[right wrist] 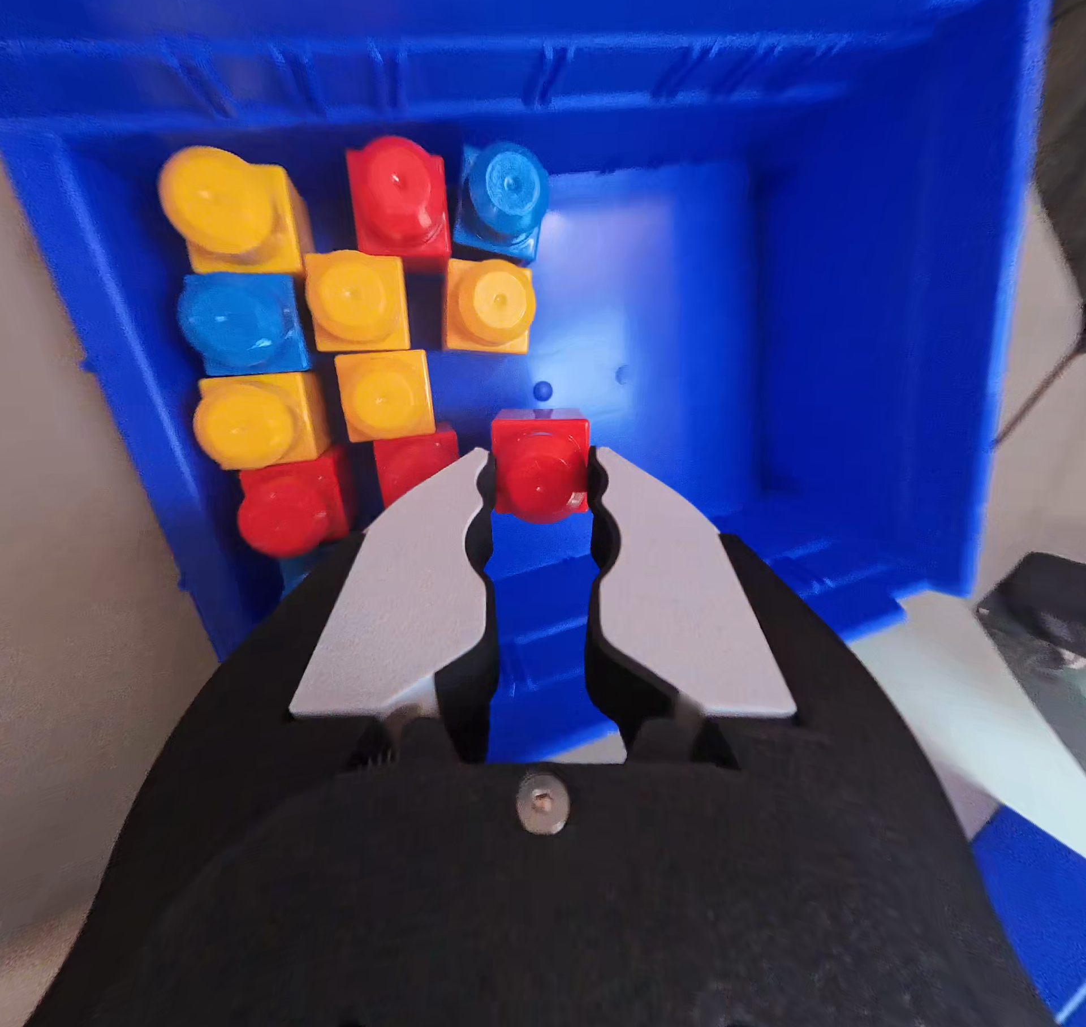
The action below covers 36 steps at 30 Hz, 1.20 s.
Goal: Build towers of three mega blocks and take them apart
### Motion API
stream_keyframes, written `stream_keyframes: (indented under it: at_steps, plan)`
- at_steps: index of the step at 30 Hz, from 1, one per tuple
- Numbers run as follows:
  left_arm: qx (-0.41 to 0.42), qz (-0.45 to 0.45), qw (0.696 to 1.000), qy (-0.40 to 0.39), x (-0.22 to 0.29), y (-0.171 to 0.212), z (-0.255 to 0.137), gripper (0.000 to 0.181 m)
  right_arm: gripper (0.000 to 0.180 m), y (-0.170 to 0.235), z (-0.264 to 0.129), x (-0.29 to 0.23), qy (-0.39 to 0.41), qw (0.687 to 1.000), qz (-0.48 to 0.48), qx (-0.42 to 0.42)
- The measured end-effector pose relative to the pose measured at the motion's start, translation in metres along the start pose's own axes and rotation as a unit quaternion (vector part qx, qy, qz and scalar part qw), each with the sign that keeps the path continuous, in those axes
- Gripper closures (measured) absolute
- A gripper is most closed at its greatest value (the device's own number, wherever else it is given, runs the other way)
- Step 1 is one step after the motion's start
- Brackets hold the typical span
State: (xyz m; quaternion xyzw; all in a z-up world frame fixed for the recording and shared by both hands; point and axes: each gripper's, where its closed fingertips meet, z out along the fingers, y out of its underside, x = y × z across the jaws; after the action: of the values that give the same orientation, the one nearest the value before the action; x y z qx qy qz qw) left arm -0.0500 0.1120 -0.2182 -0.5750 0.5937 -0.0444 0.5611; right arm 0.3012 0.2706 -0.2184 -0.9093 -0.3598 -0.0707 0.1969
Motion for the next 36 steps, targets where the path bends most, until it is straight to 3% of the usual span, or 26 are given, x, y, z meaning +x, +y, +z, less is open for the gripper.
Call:
stream_keyframes:
  at_steps: [4, 8, 11, 14, 17, 20, 26, 32, 36]
  plan:
    - [0.012, -0.022, 1.000, 0.008, 0.000, 0.000, 0.000, 0.137, 0.150, -0.002, 0.033, -0.008, -0.056, 0.998, 0.024, -0.028]
    - [0.021, -0.030, 0.999, 0.012, 0.003, -0.003, 0.000, 0.137, 0.149, -0.013, 0.044, -0.016, -0.106, 0.993, 0.050, 0.002]
    - [0.024, -0.034, 0.999, 0.016, 0.005, -0.004, 0.001, 0.137, 0.145, -0.019, 0.037, -0.012, -0.108, 0.991, 0.062, 0.039]
    - [0.025, -0.038, 0.999, 0.021, 0.007, -0.006, 0.002, 0.137, 0.142, -0.043, 0.003, -0.014, -0.091, 0.986, 0.052, 0.127]
    - [0.023, -0.037, 0.999, 0.023, 0.009, -0.007, 0.004, 0.137, 0.138, -0.083, -0.053, -0.069, -0.124, 0.957, -0.033, 0.261]
    - [0.023, -0.032, 0.999, 0.028, 0.014, -0.010, 0.004, 0.137, 0.134, -0.100, -0.105, -0.172, -0.187, 0.902, -0.157, 0.355]
    - [0.025, -0.017, 0.999, 0.034, 0.023, -0.018, 0.005, 0.137, 0.129, -0.093, -0.115, -0.325, -0.209, 0.854, -0.305, 0.366]
    - [0.019, -0.012, 0.999, 0.033, 0.025, -0.016, 0.006, 0.137, 0.148, -0.101, -0.105, -0.361, -0.213, 0.845, -0.316, 0.376]
    - [0.040, -0.011, 0.998, 0.042, 0.026, -0.016, 0.006, 0.134, 0.150, -0.099, -0.108, -0.359, -0.210, 0.842, -0.326, 0.375]
